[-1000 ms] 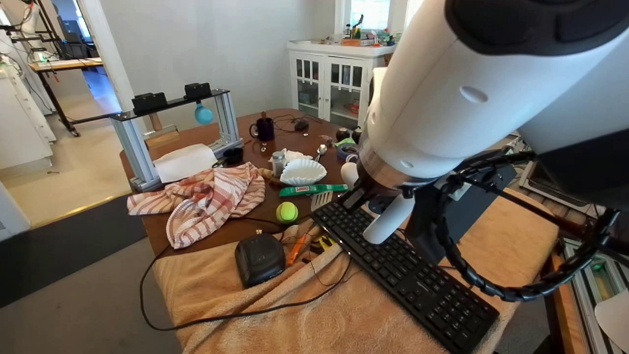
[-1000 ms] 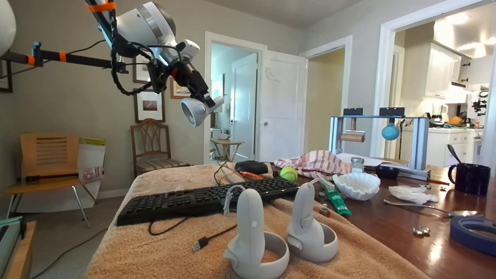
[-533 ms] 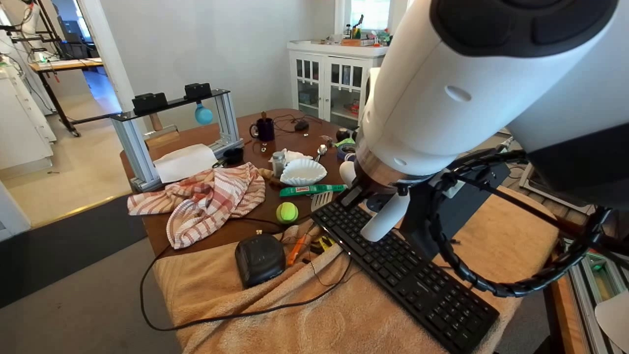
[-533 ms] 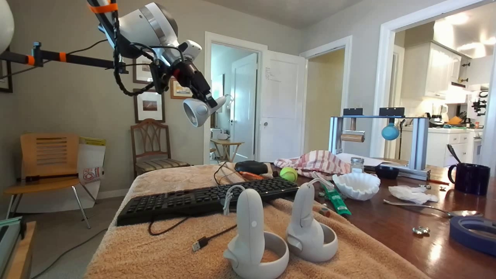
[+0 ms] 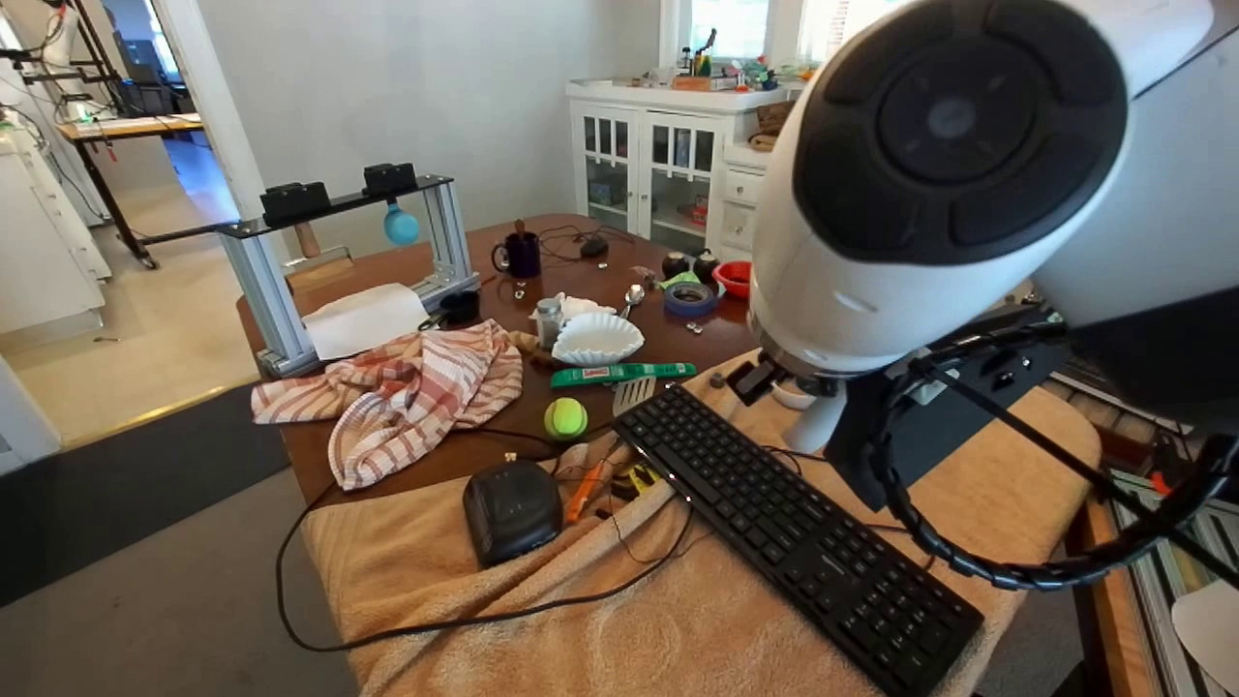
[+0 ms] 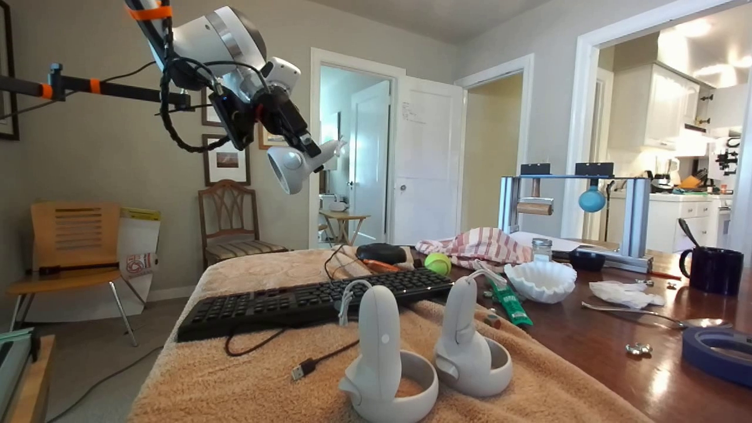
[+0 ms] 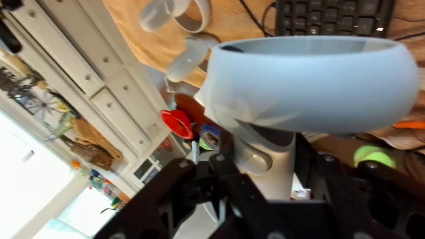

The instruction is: Move the white game console on the left to the right

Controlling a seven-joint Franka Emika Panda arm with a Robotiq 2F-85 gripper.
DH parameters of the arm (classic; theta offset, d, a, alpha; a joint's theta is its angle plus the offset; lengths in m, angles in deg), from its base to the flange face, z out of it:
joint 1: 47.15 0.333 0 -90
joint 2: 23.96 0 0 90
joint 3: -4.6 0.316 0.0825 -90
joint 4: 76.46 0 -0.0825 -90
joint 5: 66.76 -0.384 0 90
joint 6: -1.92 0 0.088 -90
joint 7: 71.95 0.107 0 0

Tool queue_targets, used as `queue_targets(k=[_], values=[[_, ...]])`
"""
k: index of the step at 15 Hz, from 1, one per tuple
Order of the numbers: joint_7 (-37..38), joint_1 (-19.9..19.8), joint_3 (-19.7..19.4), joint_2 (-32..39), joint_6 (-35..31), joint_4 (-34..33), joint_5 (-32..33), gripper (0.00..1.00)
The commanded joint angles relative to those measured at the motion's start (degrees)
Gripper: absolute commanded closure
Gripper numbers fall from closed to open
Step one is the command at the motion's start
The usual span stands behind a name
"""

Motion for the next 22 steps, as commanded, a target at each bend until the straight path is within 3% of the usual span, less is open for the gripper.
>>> queue_targets(k=[1,6,10,16,22], values=[[6.5,-8.6,9.9,-3.5,10.5,4.5,-3.8,0.79],[16.4,-17.2,18.5,-6.6,20.1,10.2,-10.6,0.79],[23.9,-21.3,22.8,-8.3,23.0,16.4,-10.1,0.79],[32.5,-24.2,25.5,-5.8,26.3,22.2,-4.3,0.79],[39.2,-27.3,23.9,0.3,25.8,25.0,4.3,0.79]])
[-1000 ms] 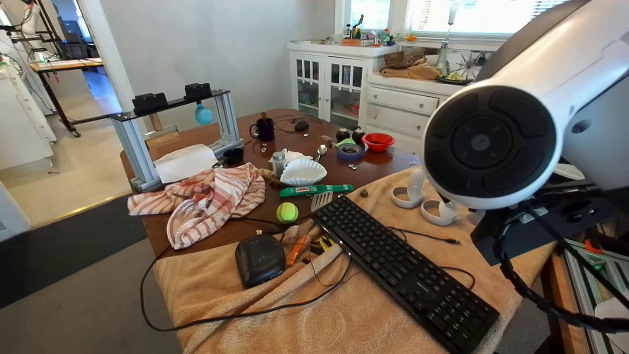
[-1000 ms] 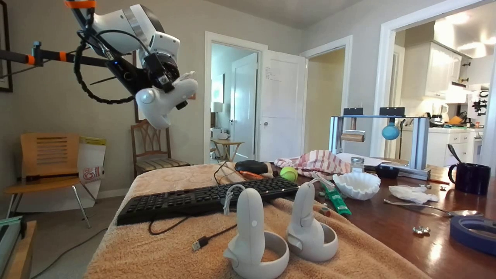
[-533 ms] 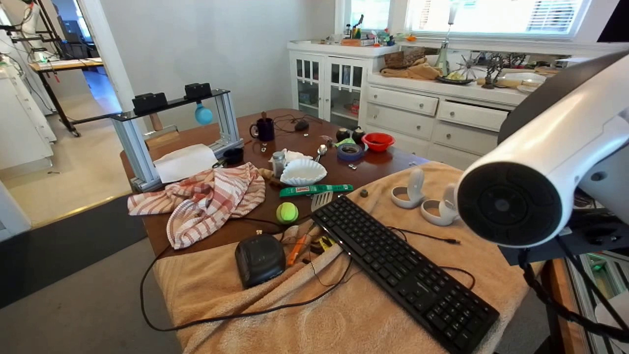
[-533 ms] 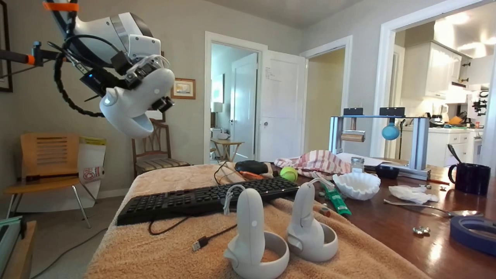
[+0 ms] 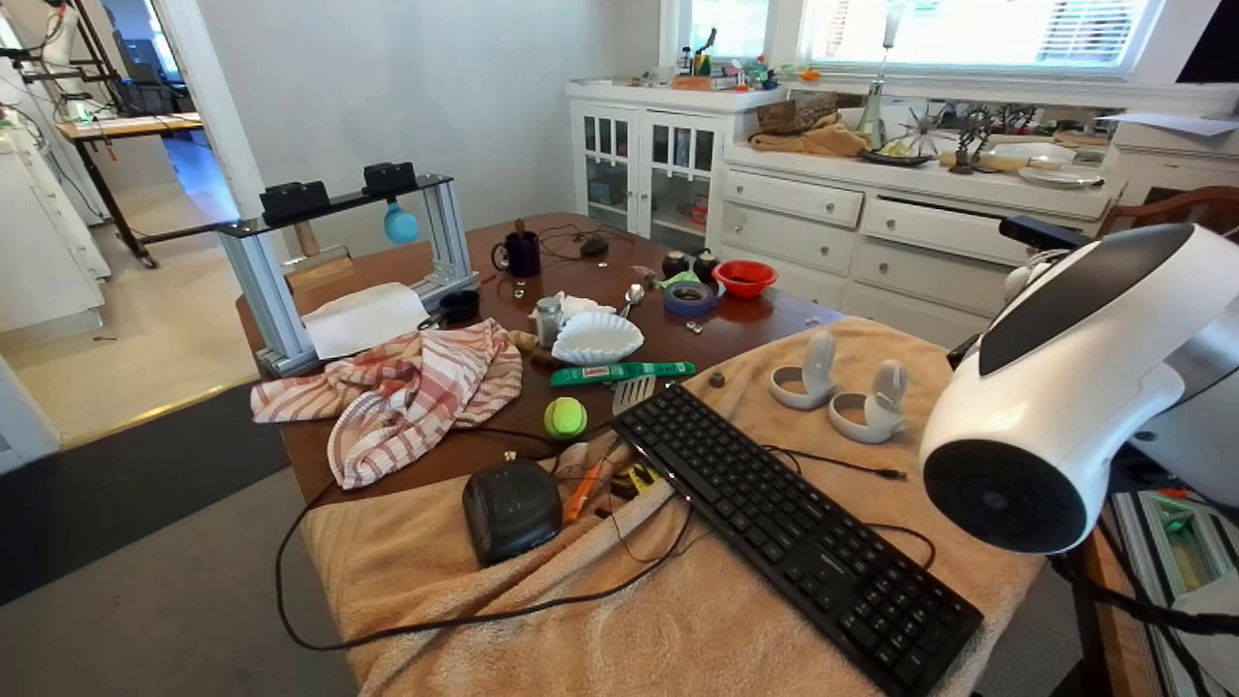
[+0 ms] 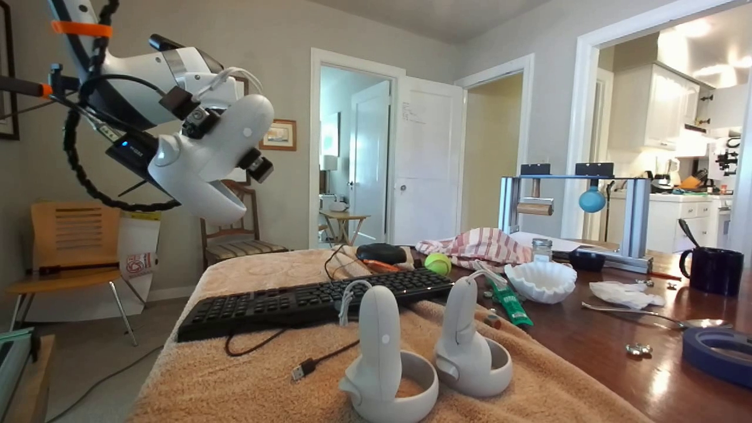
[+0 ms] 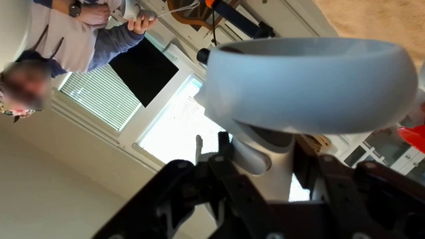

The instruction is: Move the white game console on the left to the right

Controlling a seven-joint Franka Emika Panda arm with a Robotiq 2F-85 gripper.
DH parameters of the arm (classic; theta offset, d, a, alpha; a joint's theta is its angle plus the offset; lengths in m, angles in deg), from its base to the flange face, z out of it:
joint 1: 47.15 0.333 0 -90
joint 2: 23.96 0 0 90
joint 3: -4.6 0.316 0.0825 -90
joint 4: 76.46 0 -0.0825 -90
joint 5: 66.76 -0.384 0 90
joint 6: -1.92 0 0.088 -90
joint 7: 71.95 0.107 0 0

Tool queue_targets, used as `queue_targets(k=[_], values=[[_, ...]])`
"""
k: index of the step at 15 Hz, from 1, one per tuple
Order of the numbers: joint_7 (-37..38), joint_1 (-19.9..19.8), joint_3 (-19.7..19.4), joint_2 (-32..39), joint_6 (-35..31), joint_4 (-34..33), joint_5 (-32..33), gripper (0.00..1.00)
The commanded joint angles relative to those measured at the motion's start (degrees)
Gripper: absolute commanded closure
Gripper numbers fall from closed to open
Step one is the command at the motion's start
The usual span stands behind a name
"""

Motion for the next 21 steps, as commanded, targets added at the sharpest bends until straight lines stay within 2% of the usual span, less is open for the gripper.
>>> queue_targets(k=[1,8,9,13,14,17,21], values=[[8.1,-2.5,-0.6,5.9,0.9,0.5,5.3,0.79],[25.0,-3.9,-2.9,18.3,0.6,-4.0,8.5,0.79],[20.9,-3.9,-2.1,13.4,0.1,-1.6,6.6,0.54],[23.9,-3.9,-2.5,17.6,0.1,-3.4,7.3,0.54],[23.9,-3.9,-2.5,17.8,0.1,-3.6,7.3,0.79],[35.2,-3.2,-4.0,22.5,5.9,-6.6,5.1,0.79],[44.1,-3.7,-4.6,25.5,4.9,-7.6,0.2,0.79]])
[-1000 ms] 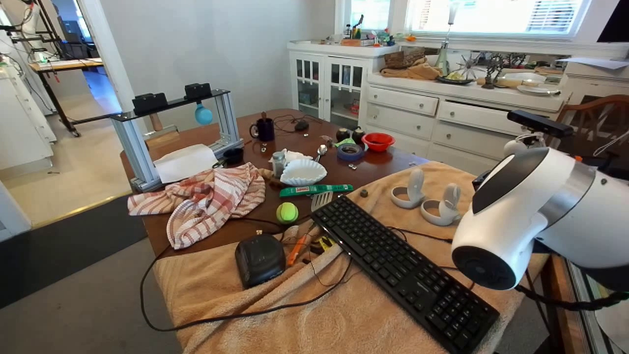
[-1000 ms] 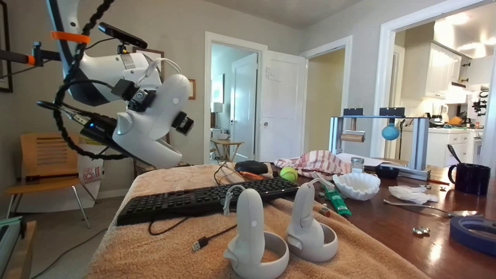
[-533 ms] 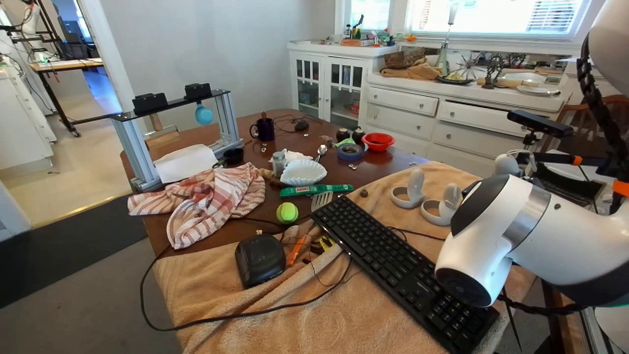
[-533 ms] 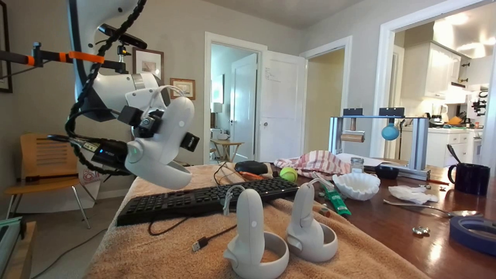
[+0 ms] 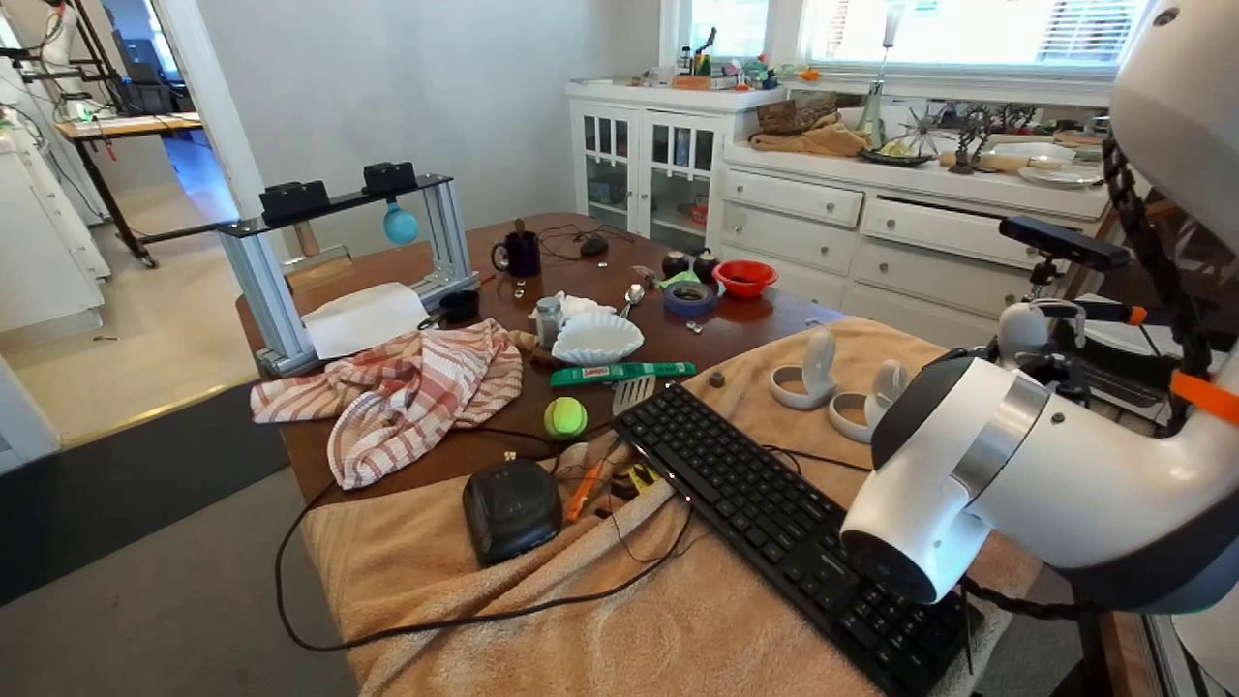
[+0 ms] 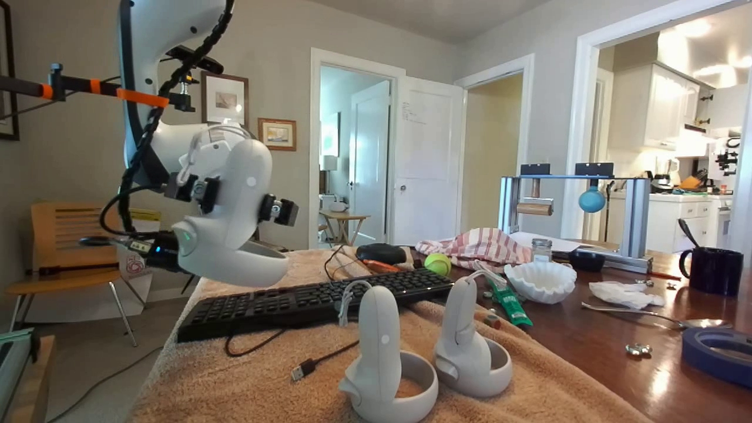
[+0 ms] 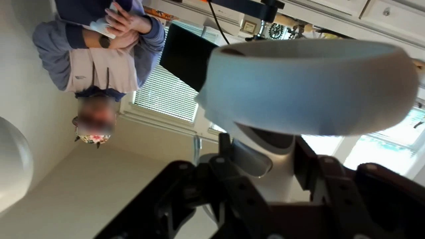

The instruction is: Move the white game console on the left to the right

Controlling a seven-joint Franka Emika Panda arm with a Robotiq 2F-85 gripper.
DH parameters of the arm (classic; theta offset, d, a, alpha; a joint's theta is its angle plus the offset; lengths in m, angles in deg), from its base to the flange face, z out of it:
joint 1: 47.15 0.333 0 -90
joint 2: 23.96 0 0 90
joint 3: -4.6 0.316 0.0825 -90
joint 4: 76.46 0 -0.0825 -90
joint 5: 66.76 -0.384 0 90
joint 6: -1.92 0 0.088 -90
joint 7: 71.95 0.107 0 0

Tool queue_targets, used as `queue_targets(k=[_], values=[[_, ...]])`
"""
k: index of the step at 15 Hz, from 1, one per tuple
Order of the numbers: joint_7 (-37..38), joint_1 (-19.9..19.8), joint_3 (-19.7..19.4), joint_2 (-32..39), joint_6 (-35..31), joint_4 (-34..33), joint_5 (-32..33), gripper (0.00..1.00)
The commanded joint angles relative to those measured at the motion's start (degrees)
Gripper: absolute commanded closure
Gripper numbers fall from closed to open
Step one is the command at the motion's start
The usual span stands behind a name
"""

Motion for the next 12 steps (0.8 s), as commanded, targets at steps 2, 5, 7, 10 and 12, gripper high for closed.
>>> queue_targets(k=[2,5,7,10,12], values=[[1.8,6.7,-8.8,1.3,-1.5,-2.7,-3.4,0.79],[1.9,11.6,-16.0,0.8,-5.4,-3.5,-2.1,0.79],[4.3,13.2,-18.6,1.5,-7.4,-3.5,-2.1,0.79],[3.1,24.4,-31.4,1.7,-9.3,-5.8,-2.8,0.79],[3.5,31.5,-38.8,3.0,-10.4,-6.7,-3.2,0.79]])
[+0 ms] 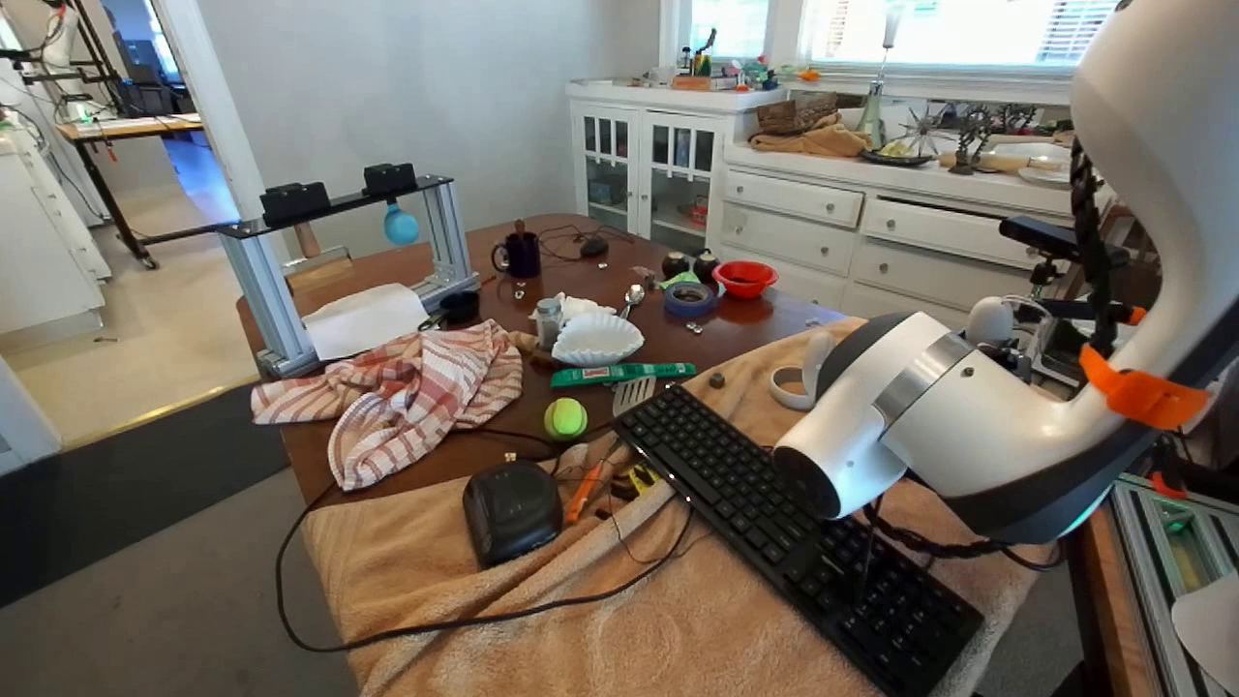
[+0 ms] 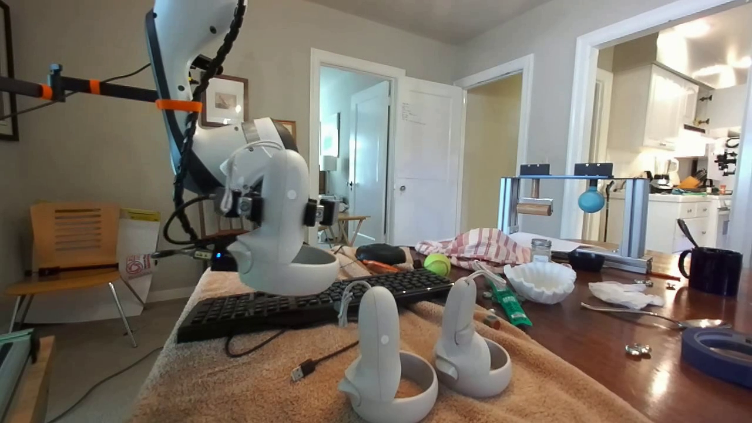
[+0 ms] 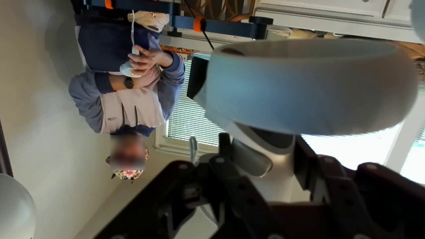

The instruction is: Move the white game console on the left to the right

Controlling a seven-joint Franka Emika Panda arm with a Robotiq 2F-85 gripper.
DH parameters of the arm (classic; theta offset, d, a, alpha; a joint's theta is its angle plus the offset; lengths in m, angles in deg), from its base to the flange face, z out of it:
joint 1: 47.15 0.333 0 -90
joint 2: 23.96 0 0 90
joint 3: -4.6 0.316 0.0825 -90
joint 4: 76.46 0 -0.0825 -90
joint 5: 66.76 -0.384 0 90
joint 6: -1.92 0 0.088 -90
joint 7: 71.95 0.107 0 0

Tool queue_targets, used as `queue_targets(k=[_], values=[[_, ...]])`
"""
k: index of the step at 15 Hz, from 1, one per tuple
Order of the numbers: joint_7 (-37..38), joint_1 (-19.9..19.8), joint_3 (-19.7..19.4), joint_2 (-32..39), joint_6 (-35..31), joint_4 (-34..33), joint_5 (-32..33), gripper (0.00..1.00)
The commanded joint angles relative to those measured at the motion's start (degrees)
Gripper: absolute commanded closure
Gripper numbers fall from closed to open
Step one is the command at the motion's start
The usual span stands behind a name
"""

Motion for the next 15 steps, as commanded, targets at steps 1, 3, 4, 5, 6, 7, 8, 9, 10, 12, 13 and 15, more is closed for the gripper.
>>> queue_targets(k=[1,3,4,5,6,7,8,9,10,12,13,15], values=[[2.2,13.7,-13.1,2.2,-2.6,-1.6,-2.1,0.79],[2.2,20.2,-18.9,3.5,-4.2,-1.5,-5.2,0.79],[2.3,23.8,-21.9,4.9,-5.5,-1.5,-7.0,0.79],[2.3,26.4,-24.1,5.6,-6.4,-1.1,-8.9,0.79],[2.2,29.1,-26.3,7.7,-8.4,-1.0,-11.2,0.79],[2.2,31.9,-28.5,9.1,-9.9,-0.7,-13.4,0.79],[2.2,35.5,-31.7,11.5,-11.7,-0.6,-15.8,0.79],[2.1,37.7,-33.6,13.5,-13.7,-0.2,-18.5,0.79],[2.1,39.6,-35.3,15.1,-15.3,0.4,-20.5,0.79],[0.0,36.9,-32.9,11.5,-13.3,0.1,-18.5,0.54],[0.0,38.2,-33.8,13.0,-14.2,0.5,-19.8,0.54],[0.0,39.3,-34.3,15.0,-14.9,0.8,-20.7,0.54]])
